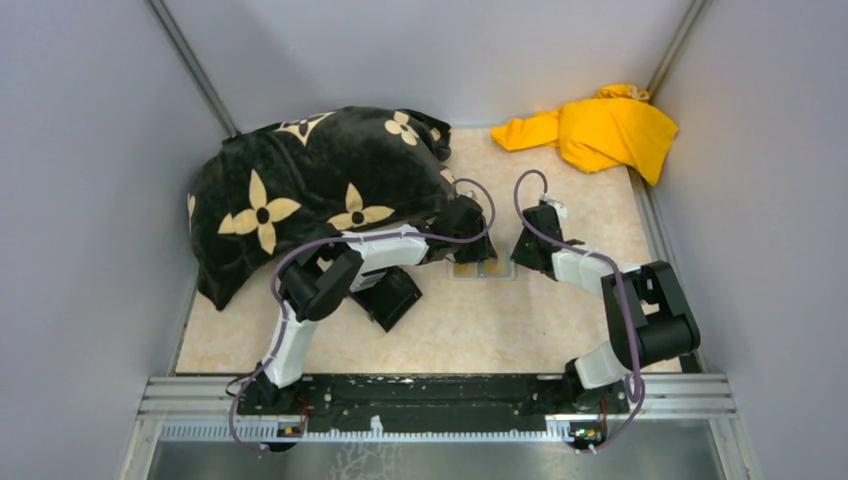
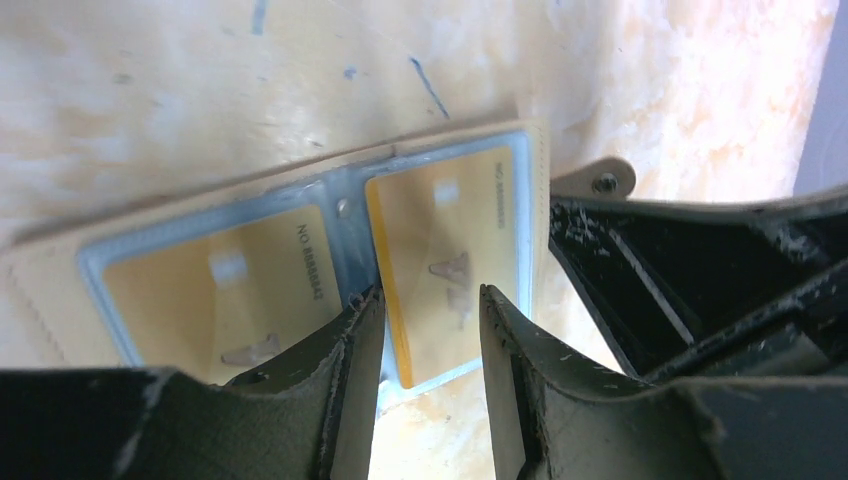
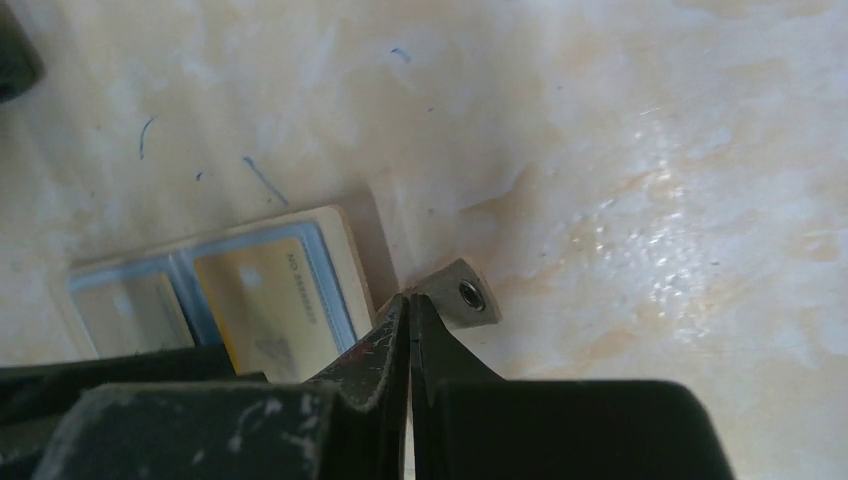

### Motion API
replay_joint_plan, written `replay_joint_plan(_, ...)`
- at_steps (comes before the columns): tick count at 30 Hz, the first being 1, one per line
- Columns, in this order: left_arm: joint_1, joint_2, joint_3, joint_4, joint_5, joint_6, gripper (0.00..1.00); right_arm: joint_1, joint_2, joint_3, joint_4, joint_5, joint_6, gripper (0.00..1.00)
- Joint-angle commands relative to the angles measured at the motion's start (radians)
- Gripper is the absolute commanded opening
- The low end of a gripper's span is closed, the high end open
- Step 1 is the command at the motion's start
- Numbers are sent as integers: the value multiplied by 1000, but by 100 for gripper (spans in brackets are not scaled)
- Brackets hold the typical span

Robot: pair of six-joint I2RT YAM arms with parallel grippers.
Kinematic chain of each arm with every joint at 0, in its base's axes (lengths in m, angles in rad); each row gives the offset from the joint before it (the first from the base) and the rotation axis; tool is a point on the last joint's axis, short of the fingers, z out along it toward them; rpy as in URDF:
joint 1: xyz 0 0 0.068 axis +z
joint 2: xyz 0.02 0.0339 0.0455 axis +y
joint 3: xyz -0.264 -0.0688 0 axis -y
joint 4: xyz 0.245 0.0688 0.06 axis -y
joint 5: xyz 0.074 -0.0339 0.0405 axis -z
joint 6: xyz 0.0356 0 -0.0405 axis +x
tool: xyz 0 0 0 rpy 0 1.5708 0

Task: Put the credit cards into the card holder
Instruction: Insert the credit card into the card holder.

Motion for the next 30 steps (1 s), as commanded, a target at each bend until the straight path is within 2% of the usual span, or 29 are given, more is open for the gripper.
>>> replay_joint_plan(1,15,-46,-32,31,-42,23,47,72,49,-53,-137,-120,47,0)
replay_joint_plan(11,16,-95,-36,20,-64,46,52,75,15,-3,-183,-33,53,0)
replay_joint_plan(21,14,-164,-21,-3,-107,72,55,-2,-119,8,-188,73,40,2)
replay_joint_plan(27,8,-169,8,-28,-119,79,56,-9,-161,41,-162,43,-8,7)
replay_joint_plan(30,6,-189,2,-35,-133,78,56,-9,-176,64,-145,10,-35,12)
